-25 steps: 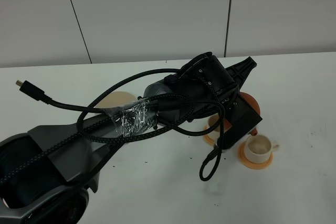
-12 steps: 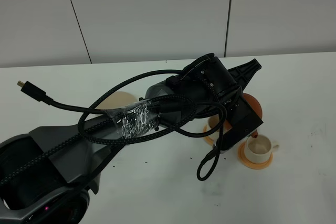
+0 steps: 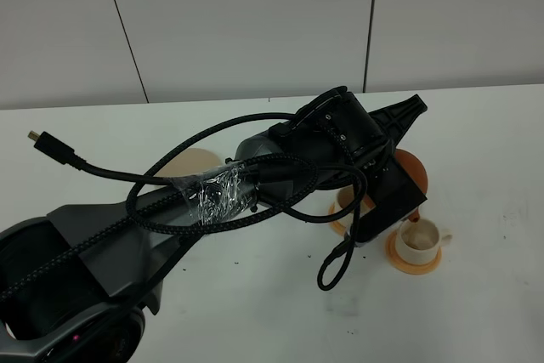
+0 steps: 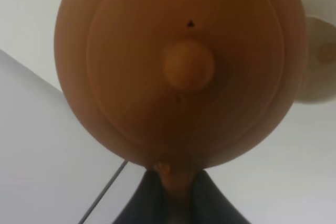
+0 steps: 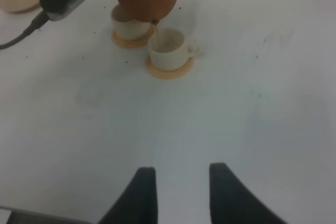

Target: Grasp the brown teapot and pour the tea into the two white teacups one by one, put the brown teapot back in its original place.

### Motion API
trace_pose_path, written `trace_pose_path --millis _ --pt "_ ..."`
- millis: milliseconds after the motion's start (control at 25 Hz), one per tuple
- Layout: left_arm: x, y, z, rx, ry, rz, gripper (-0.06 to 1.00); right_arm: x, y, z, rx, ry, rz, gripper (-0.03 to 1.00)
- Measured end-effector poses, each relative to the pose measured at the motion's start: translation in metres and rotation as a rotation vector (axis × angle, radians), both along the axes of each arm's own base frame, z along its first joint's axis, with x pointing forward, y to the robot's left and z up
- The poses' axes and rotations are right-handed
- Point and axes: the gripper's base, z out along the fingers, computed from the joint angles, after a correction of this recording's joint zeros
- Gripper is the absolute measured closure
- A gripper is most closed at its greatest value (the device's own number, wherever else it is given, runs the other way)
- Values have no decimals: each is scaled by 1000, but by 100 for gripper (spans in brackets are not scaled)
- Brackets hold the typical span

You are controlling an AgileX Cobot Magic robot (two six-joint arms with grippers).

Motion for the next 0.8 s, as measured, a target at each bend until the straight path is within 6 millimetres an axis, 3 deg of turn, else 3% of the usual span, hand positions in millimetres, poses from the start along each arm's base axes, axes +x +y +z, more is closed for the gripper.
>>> trace_pose_path --millis 800 --pt "2 -5 -1 -12 -38 -65 77 0 0 0 0 0 0 73"
